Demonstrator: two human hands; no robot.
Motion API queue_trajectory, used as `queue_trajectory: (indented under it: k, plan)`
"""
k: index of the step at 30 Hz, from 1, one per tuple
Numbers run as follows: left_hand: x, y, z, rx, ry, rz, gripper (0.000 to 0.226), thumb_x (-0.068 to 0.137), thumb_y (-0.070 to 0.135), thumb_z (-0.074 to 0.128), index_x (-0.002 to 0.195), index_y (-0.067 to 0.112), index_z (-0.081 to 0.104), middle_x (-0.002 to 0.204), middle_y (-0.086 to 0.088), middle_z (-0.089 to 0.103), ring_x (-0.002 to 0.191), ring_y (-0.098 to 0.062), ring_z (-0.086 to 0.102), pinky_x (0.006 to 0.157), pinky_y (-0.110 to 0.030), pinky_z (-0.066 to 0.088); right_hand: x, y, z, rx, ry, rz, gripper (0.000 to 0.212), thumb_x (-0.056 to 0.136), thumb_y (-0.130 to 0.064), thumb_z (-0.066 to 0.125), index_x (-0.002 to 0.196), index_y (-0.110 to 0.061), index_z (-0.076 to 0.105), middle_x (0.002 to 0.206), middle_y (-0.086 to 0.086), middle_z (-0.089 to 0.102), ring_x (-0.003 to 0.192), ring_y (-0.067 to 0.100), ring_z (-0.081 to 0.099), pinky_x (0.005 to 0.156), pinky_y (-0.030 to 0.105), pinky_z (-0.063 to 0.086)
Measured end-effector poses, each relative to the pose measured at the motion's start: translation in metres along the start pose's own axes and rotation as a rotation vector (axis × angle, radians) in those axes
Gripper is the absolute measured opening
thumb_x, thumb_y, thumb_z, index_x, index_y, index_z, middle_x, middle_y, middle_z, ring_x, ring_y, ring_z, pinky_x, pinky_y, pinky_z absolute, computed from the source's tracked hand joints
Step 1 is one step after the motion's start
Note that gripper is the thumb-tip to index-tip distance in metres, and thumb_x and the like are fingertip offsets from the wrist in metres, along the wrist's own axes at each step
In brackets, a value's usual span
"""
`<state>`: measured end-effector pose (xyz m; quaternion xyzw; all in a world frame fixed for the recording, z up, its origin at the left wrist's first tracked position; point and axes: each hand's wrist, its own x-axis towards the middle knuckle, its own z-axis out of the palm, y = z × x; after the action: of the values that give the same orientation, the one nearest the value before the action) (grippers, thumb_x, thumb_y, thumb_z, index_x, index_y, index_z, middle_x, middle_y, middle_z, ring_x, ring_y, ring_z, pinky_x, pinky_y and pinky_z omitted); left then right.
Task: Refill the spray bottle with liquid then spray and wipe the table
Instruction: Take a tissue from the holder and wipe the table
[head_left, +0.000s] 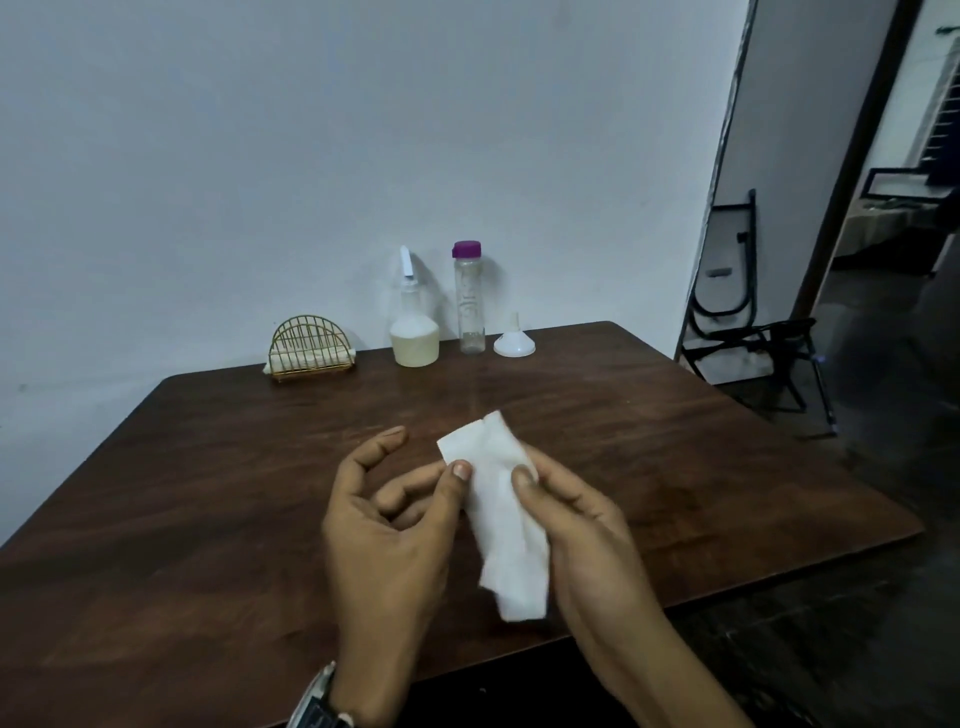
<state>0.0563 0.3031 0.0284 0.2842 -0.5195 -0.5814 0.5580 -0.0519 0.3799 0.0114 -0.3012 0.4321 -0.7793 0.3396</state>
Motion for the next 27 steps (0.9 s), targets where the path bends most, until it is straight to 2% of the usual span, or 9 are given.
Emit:
queue_trajectory:
  k: [2, 4, 8, 11, 13, 17, 19, 21, 27]
  plan:
    - [-0.003, 0.004, 0.002, 0.047, -0.049, 0.050, 0.049, 0.081, -0.003, 0.081, 0.116, 0.025, 0.061, 0.083, -0.001, 0.082, 0.062, -0.011, 0.075, 0.061, -0.024, 0.062, -0.005, 0.003, -0.013, -0.232, 0.021, -0.090, 0.034, 0.093, 0.008, 0.066, 0.105, -0.019, 0.084, 0.117, 0.000, 0.078, 0.113, 0.015, 0.073, 0.096, 0.027, 0.056]
    - [-0.011, 0.005, 0.008, 0.064, -0.140, 0.068, 0.047, 0.080, 0.004, 0.083, 0.115, 0.026, 0.062, 0.085, -0.002, 0.082, 0.063, -0.013, 0.075, 0.062, -0.026, 0.061, -0.014, -0.002, -0.026, -0.341, 0.053, -0.125, 0.033, 0.091, 0.013, 0.065, 0.096, -0.014, 0.084, 0.105, 0.000, 0.081, 0.102, 0.013, 0.076, 0.086, 0.019, 0.057]
    - [-0.039, -0.001, 0.028, 0.042, -0.347, 0.053, 0.046, 0.076, 0.036, 0.078, 0.117, 0.022, 0.064, 0.086, -0.007, 0.082, 0.085, -0.022, 0.081, 0.077, -0.037, 0.062, -0.030, -0.018, -0.050, -0.360, 0.179, -0.114, 0.023, 0.089, 0.006, 0.071, 0.081, -0.011, 0.083, 0.087, 0.006, 0.082, 0.085, 0.019, 0.080, 0.073, 0.023, 0.059]
    - [-0.061, -0.011, 0.048, 0.069, -0.406, 0.071, 0.039, 0.080, 0.025, 0.081, 0.116, 0.024, 0.065, 0.084, -0.002, 0.082, 0.086, -0.016, 0.080, 0.074, -0.023, 0.060, -0.037, -0.031, -0.070, -0.370, 0.265, -0.090, 0.013, 0.089, 0.000, 0.076, 0.086, -0.010, 0.083, 0.085, 0.007, 0.081, 0.082, 0.021, 0.079, 0.068, 0.028, 0.061]
    - [-0.073, -0.019, 0.063, 0.116, -0.446, 0.114, 0.045, 0.081, 0.014, 0.085, 0.119, 0.027, 0.064, 0.087, 0.003, 0.081, 0.090, -0.012, 0.079, 0.076, -0.020, 0.060, -0.043, -0.041, -0.088, -0.429, 0.305, -0.129, 0.007, 0.088, 0.004, 0.075, 0.086, -0.002, 0.078, 0.088, 0.006, 0.082, 0.085, 0.020, 0.079, 0.074, 0.031, 0.063]
    - [-0.104, -0.043, 0.085, 0.135, -0.562, 0.113, 0.049, 0.085, 0.006, 0.083, 0.122, 0.031, 0.063, 0.093, 0.005, 0.078, 0.095, -0.016, 0.078, 0.080, -0.030, 0.063, -0.066, -0.058, -0.133, -0.581, 0.309, -0.157, 0.033, 0.089, 0.014, 0.069, 0.071, -0.013, 0.074, 0.086, 0.003, 0.081, 0.082, 0.012, 0.077, 0.074, 0.024, 0.061]
    - [-0.125, -0.058, 0.092, 0.174, -0.626, 0.104, 0.051, 0.086, 0.001, 0.081, 0.121, 0.034, 0.063, 0.093, 0.007, 0.077, 0.094, -0.012, 0.077, 0.080, -0.024, 0.062, -0.085, -0.062, -0.162, -0.680, 0.280, -0.104, 0.044, 0.090, 0.015, 0.066, 0.068, -0.022, 0.076, 0.088, 0.003, 0.081, 0.085, 0.014, 0.077, 0.076, 0.024, 0.060]
    - [-0.143, -0.076, 0.093, 0.238, -0.685, 0.096, 0.054, 0.085, -0.001, 0.081, 0.119, 0.036, 0.062, 0.093, 0.012, 0.076, 0.092, -0.007, 0.076, 0.080, -0.019, 0.061, -0.104, -0.060, -0.194, -0.739, 0.268, 0.006, 0.040, 0.090, 0.012, 0.067, 0.070, -0.021, 0.078, 0.091, 0.003, 0.081, 0.090, 0.017, 0.077, 0.082, 0.030, 0.063]
    - [-0.161, -0.131, 0.089, 0.449, -0.745, 0.056, 0.049, 0.087, 0.004, 0.080, 0.121, 0.034, 0.061, 0.093, 0.017, 0.073, 0.093, -0.001, 0.074, 0.081, -0.016, 0.059, -0.137, -0.005, -0.309, -0.891, 0.581, 0.334, 0.051, 0.092, 0.007, 0.062, 0.065, -0.032, 0.080, 0.083, -0.004, 0.080, 0.089, 0.022, 0.076, 0.080, 0.040, 0.061]
